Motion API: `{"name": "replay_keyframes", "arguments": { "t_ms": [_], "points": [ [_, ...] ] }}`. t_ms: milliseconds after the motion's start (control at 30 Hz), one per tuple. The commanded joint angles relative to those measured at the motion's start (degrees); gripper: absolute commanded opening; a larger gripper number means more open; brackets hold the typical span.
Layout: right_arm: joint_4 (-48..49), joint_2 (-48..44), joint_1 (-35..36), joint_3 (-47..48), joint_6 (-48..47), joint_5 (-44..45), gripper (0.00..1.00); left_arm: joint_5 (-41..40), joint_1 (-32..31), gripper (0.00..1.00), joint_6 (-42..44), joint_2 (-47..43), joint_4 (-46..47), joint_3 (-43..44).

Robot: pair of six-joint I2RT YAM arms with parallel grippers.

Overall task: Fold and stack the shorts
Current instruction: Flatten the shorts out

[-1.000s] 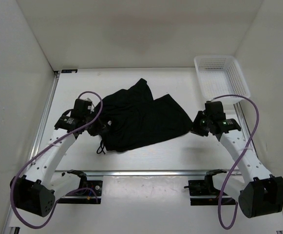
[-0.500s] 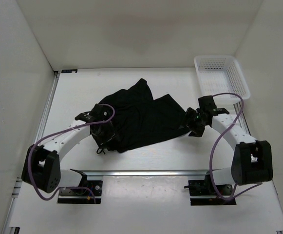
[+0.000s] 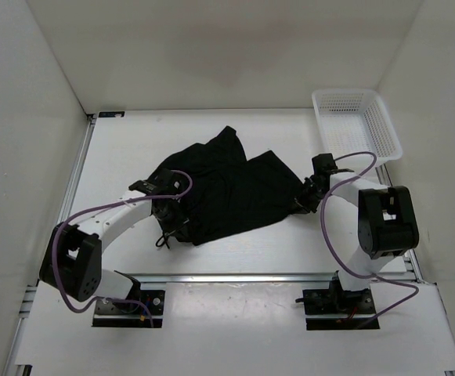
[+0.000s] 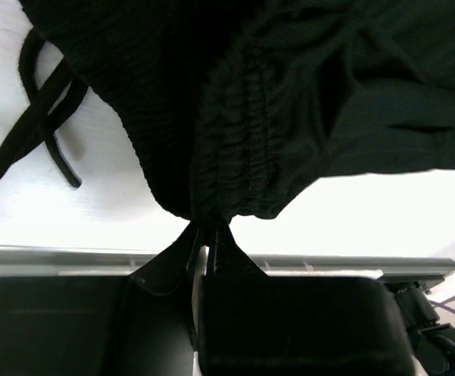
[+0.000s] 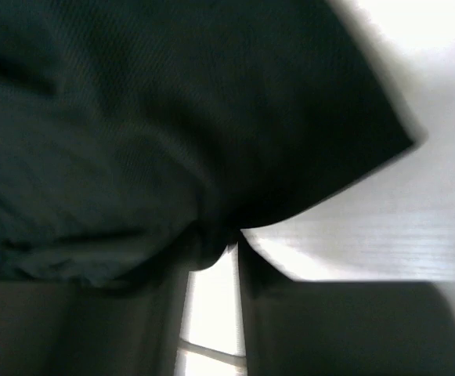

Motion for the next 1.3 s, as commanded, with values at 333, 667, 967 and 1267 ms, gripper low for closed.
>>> {"name": "replay_keyframes", "arguments": {
  "t_ms": [333, 667, 967, 1267],
  "points": [
    [-8.2, 9.2, -0.1, 41.4, 0.9, 2.1, 0.0, -15.2, 14.6, 0.1, 19.7, 15.6, -17.9, 60.1],
    [-7.1, -6.7, -0.1, 31.1, -1.3, 6.1, 0.0, -9.7, 13.0, 0.1, 22.3, 10.4, -15.3, 60.4],
    [-1.4, -27.1, 5.5, -10.4, 1.4, 14.3, 0.23, -3.3, 7.4, 0.38, 9.6, -12.8, -4.0, 5.9],
    [-5.4, -35.9, 5.5, -14.2, 5.3, 18.4, 0.86, -0.3, 7.4, 0.73, 2.3, -18.8, -6.5, -1.9]
  ]
}}
